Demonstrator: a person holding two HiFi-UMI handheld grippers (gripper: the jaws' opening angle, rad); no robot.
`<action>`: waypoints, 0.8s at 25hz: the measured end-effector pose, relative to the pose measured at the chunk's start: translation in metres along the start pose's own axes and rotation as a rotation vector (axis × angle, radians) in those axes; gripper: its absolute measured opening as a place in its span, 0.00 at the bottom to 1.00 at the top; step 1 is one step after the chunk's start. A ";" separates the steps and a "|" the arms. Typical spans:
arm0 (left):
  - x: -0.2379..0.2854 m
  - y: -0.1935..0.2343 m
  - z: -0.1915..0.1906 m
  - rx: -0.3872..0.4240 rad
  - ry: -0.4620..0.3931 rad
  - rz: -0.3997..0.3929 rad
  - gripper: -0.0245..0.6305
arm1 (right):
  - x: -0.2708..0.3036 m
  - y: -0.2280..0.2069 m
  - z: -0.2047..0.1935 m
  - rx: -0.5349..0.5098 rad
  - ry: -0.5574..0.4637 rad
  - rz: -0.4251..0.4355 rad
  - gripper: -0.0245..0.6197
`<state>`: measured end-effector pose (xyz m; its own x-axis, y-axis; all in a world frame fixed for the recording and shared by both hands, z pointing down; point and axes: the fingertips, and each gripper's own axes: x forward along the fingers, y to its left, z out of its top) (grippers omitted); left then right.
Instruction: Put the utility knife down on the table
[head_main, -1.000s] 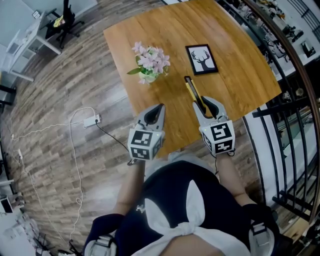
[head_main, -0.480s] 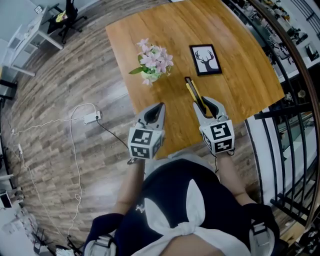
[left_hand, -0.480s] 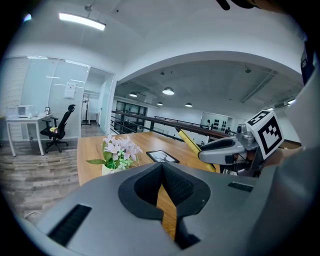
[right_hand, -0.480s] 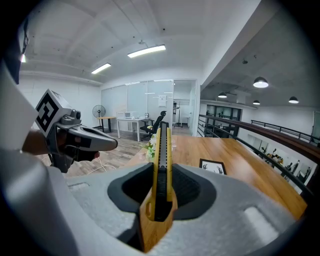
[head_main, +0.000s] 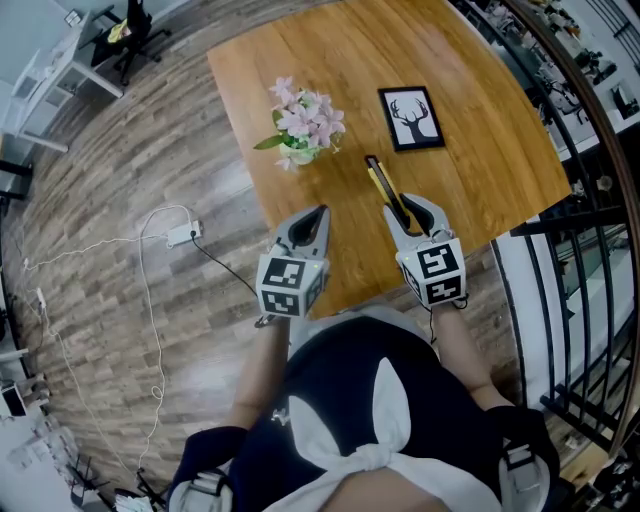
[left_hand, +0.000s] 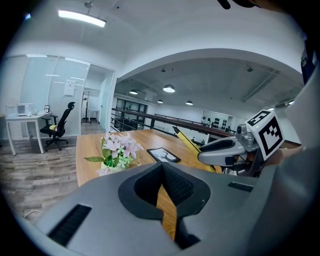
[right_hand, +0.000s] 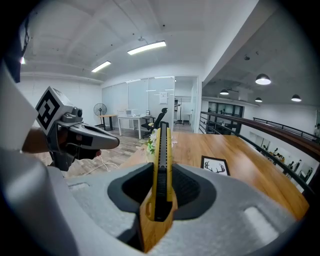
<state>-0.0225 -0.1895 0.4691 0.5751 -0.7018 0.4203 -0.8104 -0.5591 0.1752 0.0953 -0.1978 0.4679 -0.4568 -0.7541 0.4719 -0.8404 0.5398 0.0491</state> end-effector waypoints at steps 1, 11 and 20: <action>0.001 0.000 0.000 0.001 0.001 0.000 0.06 | 0.001 0.000 -0.001 0.000 0.003 0.002 0.21; 0.006 0.009 0.004 -0.012 -0.009 0.026 0.06 | 0.013 -0.001 -0.007 -0.003 0.025 0.023 0.21; 0.008 0.011 -0.001 -0.012 0.008 0.020 0.06 | 0.020 0.003 -0.012 -0.009 0.044 0.039 0.21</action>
<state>-0.0268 -0.2005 0.4753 0.5582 -0.7093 0.4306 -0.8228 -0.5399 0.1773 0.0868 -0.2071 0.4883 -0.4758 -0.7150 0.5122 -0.8194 0.5720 0.0372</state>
